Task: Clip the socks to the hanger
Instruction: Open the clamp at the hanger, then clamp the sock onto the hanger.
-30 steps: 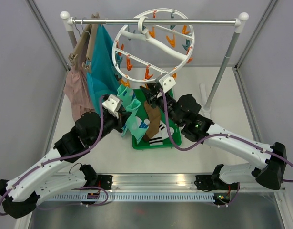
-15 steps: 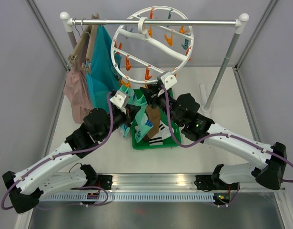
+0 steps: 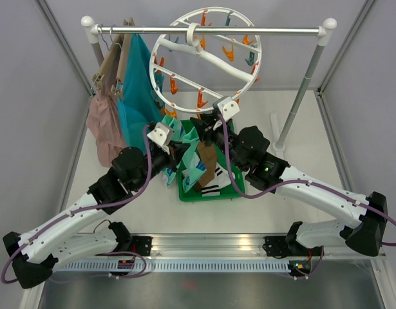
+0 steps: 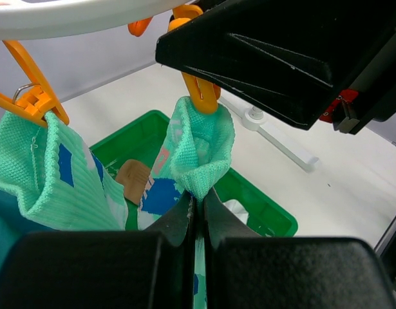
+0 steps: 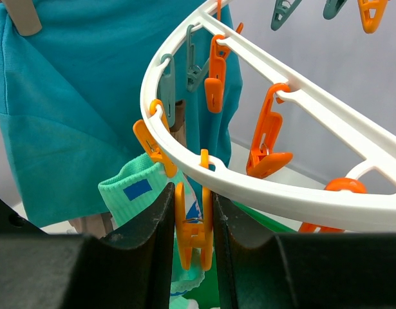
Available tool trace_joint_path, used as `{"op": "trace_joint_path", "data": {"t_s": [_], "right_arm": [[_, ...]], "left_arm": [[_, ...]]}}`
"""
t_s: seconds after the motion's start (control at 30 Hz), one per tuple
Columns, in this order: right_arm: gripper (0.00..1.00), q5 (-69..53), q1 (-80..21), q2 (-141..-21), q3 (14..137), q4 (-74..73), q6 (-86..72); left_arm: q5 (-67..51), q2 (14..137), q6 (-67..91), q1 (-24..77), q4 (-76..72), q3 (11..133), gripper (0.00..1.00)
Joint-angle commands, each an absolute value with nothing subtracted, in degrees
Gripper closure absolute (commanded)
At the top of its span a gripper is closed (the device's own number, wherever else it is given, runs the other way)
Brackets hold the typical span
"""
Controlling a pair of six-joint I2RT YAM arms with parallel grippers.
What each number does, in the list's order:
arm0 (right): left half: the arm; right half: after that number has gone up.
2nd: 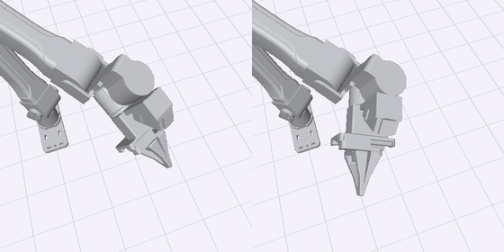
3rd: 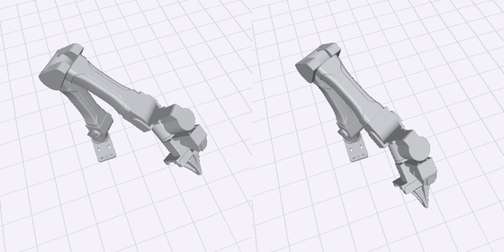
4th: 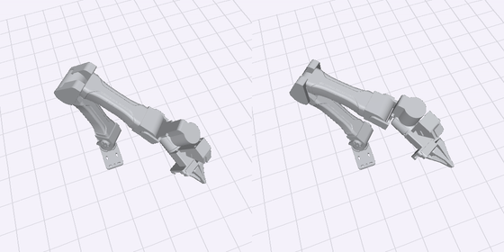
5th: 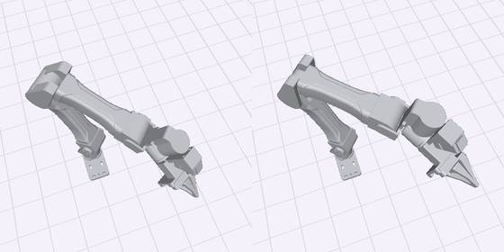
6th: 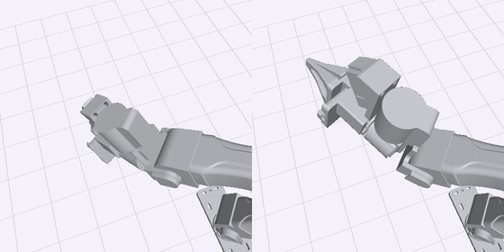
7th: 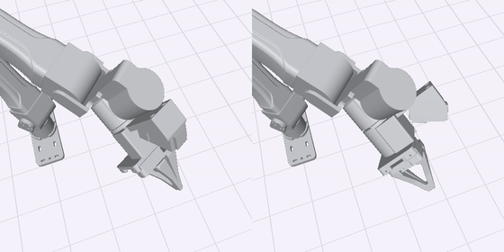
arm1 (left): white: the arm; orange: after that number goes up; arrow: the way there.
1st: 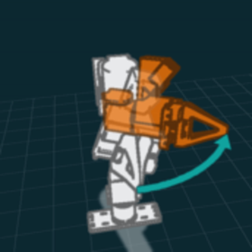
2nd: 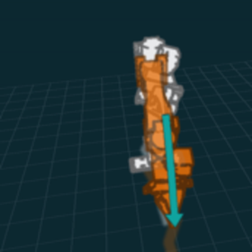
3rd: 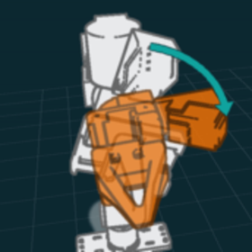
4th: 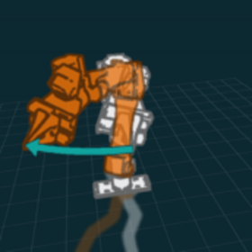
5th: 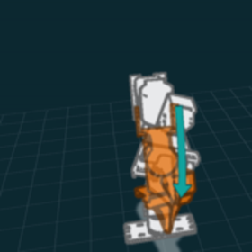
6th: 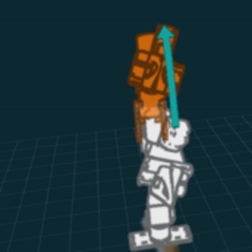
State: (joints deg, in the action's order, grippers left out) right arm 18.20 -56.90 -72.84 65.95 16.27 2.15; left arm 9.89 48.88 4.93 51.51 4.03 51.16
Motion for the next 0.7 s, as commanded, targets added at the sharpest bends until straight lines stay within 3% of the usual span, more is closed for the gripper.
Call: {"op": "trace_joint_path", "data": {"t_s": [0.0,0.67], "right_arm": [[1.00,18.99,-57.13,-72.33,67.85,16.96,2.02],[1.00,17.58,-57.04,-72.07,67.24,18.37,0.35]], "left_arm": [[9.14,47.55,5.36,51.68,0.26,50.80,0.98],[9.58,47.46,9.67,51.77,-8.61,46.85,0.98]]}}
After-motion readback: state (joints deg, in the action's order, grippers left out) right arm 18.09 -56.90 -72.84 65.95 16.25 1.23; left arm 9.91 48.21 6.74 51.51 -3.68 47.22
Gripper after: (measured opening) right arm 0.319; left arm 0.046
